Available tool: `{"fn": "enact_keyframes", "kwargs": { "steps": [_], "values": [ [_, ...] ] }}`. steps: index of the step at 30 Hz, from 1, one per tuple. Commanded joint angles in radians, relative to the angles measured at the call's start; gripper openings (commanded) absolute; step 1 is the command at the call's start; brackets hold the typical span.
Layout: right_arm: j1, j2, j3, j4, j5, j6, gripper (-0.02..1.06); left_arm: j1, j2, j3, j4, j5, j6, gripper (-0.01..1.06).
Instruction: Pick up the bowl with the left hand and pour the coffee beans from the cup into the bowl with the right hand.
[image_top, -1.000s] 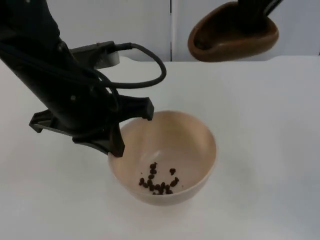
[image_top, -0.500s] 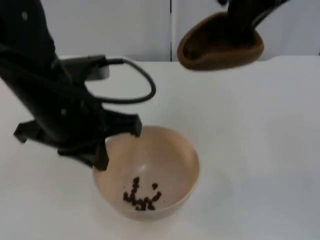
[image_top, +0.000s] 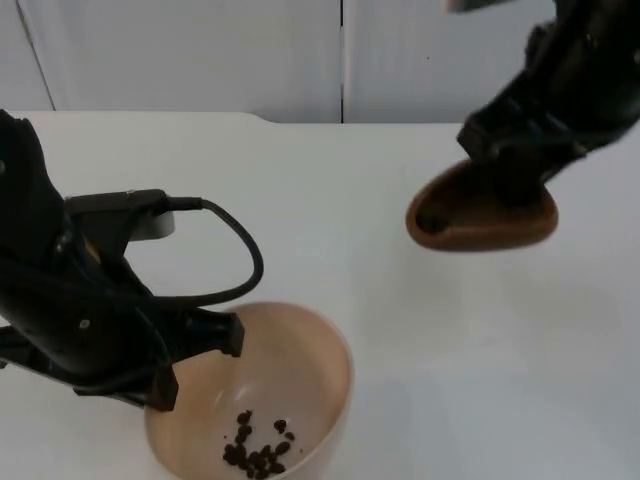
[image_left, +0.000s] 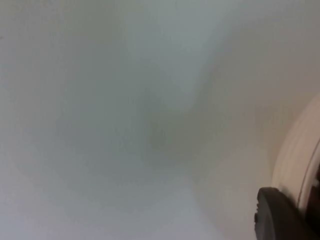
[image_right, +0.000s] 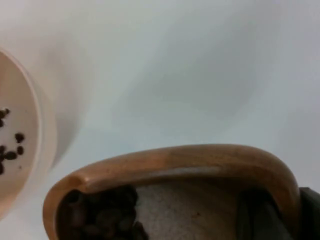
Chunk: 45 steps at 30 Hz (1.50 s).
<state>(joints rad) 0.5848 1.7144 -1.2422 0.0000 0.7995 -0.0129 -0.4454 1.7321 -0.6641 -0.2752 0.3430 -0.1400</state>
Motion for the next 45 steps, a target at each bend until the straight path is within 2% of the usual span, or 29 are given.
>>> {"fn": "enact_keyframes", "kwargs": {
  "steps": [1, 5, 11, 15, 20, 31, 36, 38, 45],
  "values": [
    [-0.005, -0.008, 0.038, -0.005, -0.062, 0.018, 0.00, 0.005, 0.004, 0.011, 0.006, -0.008, -0.006, 0.00],
    [-0.005, -0.008, 0.126, -0.018, -0.157, 0.069, 0.00, 0.005, 0.004, 0.011, 0.006, -0.008, -0.006, 0.00],
    [-0.005, -0.008, 0.206, -0.078, -0.221, 0.161, 0.00, 0.005, 0.004, 0.011, 0.006, -0.006, -0.006, 0.00],
    [-0.008, -0.008, 0.299, -0.156, -0.312, 0.302, 0.00, 0.005, 0.004, 0.011, 0.006, -0.008, -0.006, 0.00],
    [-0.008, 0.008, 0.359, -0.163, -0.387, 0.376, 0.00, 0.005, 0.004, 0.011, 0.006, 0.015, 0.004, 0.00],
    [-0.008, 0.159, 0.378, -0.163, -0.462, 0.416, 0.00, 0.005, 0.004, 0.011, 0.010, 0.017, 0.029, 0.00],
    [-0.008, 0.205, 0.378, -0.243, -0.484, 0.493, 0.00, 0.005, 0.004, 0.011, 0.015, 0.017, 0.029, 0.00],
    [-0.008, 0.218, 0.378, -0.309, -0.488, 0.549, 0.00, 0.005, 0.004, 0.011, 0.015, 0.017, 0.029, 0.00],
    [-0.008, 0.223, 0.378, -0.315, -0.486, 0.556, 0.00, 0.005, 0.004, 0.011, 0.005, 0.017, 0.029, 0.00]
  ]
}}
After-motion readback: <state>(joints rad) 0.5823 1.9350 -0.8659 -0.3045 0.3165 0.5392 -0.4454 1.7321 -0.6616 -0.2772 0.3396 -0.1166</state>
